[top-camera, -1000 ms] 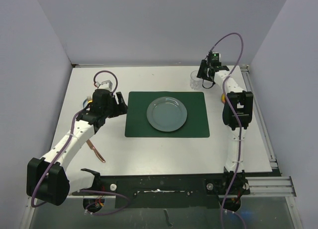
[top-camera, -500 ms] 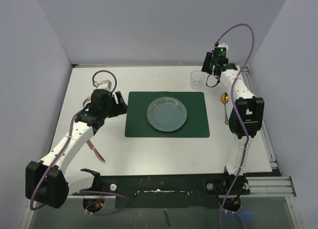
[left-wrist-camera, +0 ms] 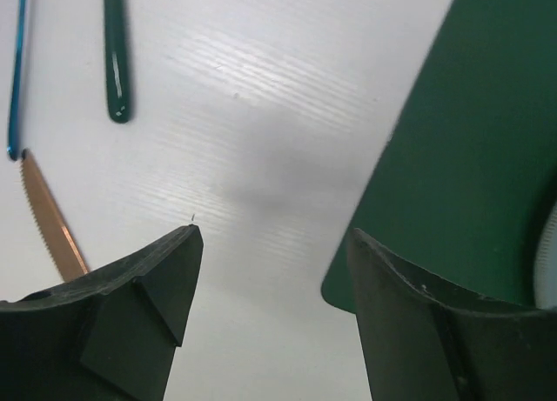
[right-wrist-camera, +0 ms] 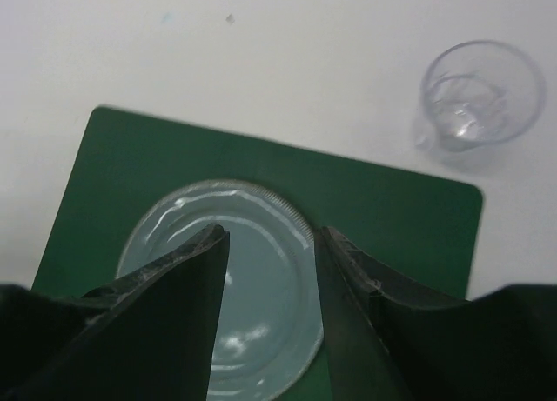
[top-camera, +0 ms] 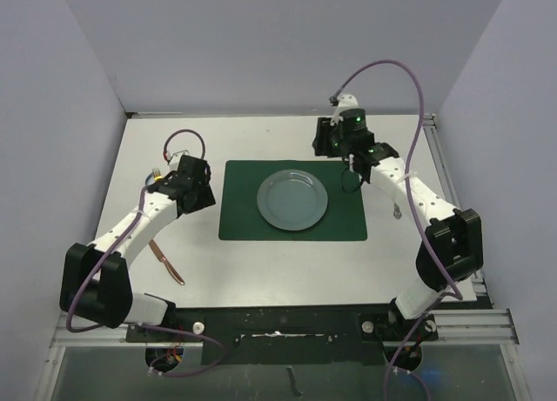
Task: Set the dinner table for one person
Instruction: Place the cup at the center of the board, then pick up the fork at the center of the board.
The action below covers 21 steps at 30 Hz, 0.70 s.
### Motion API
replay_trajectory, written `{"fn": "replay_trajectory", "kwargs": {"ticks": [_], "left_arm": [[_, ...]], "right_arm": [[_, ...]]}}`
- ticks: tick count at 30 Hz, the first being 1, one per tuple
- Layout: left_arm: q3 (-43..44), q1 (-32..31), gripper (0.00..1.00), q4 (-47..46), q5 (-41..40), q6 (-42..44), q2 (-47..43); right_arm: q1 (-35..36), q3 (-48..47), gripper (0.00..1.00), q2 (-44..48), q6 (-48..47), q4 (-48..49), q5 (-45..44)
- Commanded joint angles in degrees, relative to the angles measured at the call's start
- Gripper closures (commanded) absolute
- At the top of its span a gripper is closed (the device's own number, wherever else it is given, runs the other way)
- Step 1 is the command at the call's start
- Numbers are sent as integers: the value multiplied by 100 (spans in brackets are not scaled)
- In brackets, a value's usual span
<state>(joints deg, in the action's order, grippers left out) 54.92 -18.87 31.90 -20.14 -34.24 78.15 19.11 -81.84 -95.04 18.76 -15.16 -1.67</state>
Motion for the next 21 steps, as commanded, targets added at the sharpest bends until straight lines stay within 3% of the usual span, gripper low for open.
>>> {"fn": "replay_trajectory", "kwargs": {"ticks": [1, 8, 14, 17, 21], "left_arm": [[782, -29, 34, 619, -1112, -285, 267], [2233, 87, 34, 1765, -2545, -422, 1274], [2989, 445, 33, 1909, -2569, -285, 1998], [3253, 805, 34, 1835, -2177, -158, 2316], [3328, 1629, 34, 1415, -656, 83, 2401]], "right_arm": [[709, 560, 55, 706, -257, 364, 42], [1121, 1375, 56, 1595, -247, 596, 147], [1356, 2143, 56, 2522, -174, 730, 265], [1469, 2442, 56, 2986, -102, 732, 296], [1587, 2660, 56, 3556, -4, 601, 323]]}}
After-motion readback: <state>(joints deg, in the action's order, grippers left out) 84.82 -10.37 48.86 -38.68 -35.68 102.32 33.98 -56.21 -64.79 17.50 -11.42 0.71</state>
